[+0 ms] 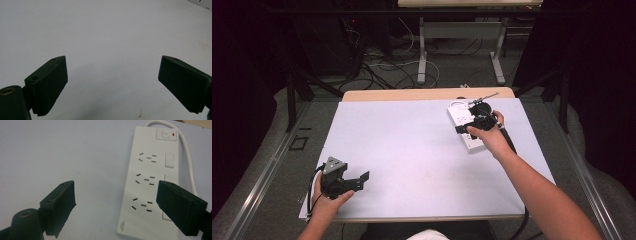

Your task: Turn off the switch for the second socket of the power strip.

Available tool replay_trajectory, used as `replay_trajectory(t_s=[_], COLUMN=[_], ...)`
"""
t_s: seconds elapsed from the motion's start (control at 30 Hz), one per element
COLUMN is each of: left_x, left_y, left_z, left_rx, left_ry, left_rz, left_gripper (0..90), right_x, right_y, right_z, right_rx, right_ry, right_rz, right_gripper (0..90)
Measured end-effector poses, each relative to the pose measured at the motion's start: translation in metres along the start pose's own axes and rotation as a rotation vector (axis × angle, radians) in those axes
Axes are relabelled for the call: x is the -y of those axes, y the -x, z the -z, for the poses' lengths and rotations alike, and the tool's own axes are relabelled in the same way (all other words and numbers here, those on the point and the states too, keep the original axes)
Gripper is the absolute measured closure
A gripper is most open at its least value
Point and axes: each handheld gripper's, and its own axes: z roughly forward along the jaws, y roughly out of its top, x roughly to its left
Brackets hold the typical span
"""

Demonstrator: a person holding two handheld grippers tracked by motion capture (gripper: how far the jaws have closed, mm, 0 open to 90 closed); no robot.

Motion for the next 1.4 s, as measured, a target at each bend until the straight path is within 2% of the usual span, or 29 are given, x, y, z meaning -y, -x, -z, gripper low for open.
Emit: replay_trajectory(t_s=[0.07, 0.17, 0.27, 0.5, 0.63, 0.87, 1.07, 1.2, 1.4], left_x=[0.000, 0.001, 0.001, 0.001, 0.001, 0.001, 0.001, 0.001, 0.001], left_y=[0.000, -0.001, -0.001, 0.000, -0.001, -0.001, 0.000, 0.000, 0.001], left_z=[0.001, 0.002, 0.003, 0.003, 0.003, 0.003, 0.003, 0.002, 0.002], left_rx=[-0.002, -0.005, -0.008, -0.009, -0.010, -0.011, -0.014, -0.012, -0.003], left_ry=[-0.002, -0.001, 0.001, 0.002, 0.003, 0.002, 0.002, 0.000, -0.003], left_rz=[0.001, 0.003, 0.006, 0.008, 0.010, 0.017, 0.018, 0.014, 0.008], left_gripper=[8.9, 8.9, 8.9, 8.9, 8.9, 8.9, 8.9, 8.8, 8.4], right_x=[0.002, 0.005, 0.010, 0.023, 0.032, 0.051, 0.064, 0.074, 0.091], right_y=[-0.003, -0.008, -0.012, -0.025, -0.032, -0.042, -0.050, -0.053, -0.058], right_z=[0.003, 0.007, 0.012, 0.023, 0.028, 0.034, 0.041, 0.043, 0.043], right_rx=[-0.004, -0.008, -0.009, -0.039, -0.047, -0.092, -0.107, -0.108, -0.121], right_ry=[0.002, -0.004, 0.010, 0.021, 0.045, 0.051, 0.062, 0.079, 0.094], right_rz=[0.004, 0.011, 0.023, 0.093, 0.125, 0.131, 0.149, 0.182, 0.174], right_gripper=[13.3, 4.1, 0.0, 0.0, 0.0, 0.0, 0.0, 0.0, 0.1])
